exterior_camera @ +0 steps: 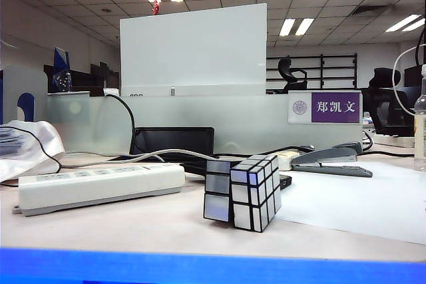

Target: Press the button on the power strip.

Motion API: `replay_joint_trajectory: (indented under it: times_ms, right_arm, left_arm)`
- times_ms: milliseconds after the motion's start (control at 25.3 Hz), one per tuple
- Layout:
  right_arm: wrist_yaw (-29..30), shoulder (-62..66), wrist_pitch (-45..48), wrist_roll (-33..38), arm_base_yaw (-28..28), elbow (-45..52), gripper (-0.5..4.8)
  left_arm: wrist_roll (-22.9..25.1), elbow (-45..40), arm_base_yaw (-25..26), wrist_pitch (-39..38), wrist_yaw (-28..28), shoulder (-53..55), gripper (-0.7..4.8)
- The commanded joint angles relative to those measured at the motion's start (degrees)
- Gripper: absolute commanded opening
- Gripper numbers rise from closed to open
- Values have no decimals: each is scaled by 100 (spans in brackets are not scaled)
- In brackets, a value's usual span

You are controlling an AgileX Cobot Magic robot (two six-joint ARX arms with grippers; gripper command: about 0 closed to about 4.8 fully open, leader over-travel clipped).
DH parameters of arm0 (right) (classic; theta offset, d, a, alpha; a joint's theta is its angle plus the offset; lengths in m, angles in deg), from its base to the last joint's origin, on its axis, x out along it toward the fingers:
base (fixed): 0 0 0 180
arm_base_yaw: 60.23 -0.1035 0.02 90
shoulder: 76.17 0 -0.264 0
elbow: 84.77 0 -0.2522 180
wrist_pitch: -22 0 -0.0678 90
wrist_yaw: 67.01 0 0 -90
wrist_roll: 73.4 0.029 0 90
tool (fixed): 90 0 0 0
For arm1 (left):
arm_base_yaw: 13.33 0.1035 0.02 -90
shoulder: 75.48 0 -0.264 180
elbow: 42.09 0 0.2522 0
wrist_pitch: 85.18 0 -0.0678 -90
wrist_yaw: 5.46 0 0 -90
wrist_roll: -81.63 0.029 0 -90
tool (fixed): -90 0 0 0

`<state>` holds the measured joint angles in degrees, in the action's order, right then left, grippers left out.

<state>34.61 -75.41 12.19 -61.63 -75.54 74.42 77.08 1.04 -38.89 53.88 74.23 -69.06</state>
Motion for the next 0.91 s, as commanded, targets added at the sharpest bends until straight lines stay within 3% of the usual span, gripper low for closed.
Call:
replay_joint_trajectory:
  times_ms: [40, 277, 436, 554, 713, 911]
  right_arm:
    - [7, -2, 57, 20, -4, -28, 0]
    - [7, -2, 57, 20, -7, -28, 0]
    - [7, -2, 55, 20, -4, -28, 0]
    - [7, -2, 55, 20, -7, -28, 0]
    - [7, -9, 59, 20, -7, -28, 0]
    - [7, -4, 37, 20, -7, -28, 0]
  left_arm:
    - [240, 17, 334, -199, 2, -37, -5]
    - [420, -24, 1416, -343, 671, -105, -5]
    - [544, -348, 2050, 151, 1329, -354, -5]
    - [352, -767, 2583, 573, 1875, -638, -5]
    - [210, -1008, 2964, 704, 2323, -629, -5]
    - [221, -1231, 3025, 807, 2310, -629, -5]
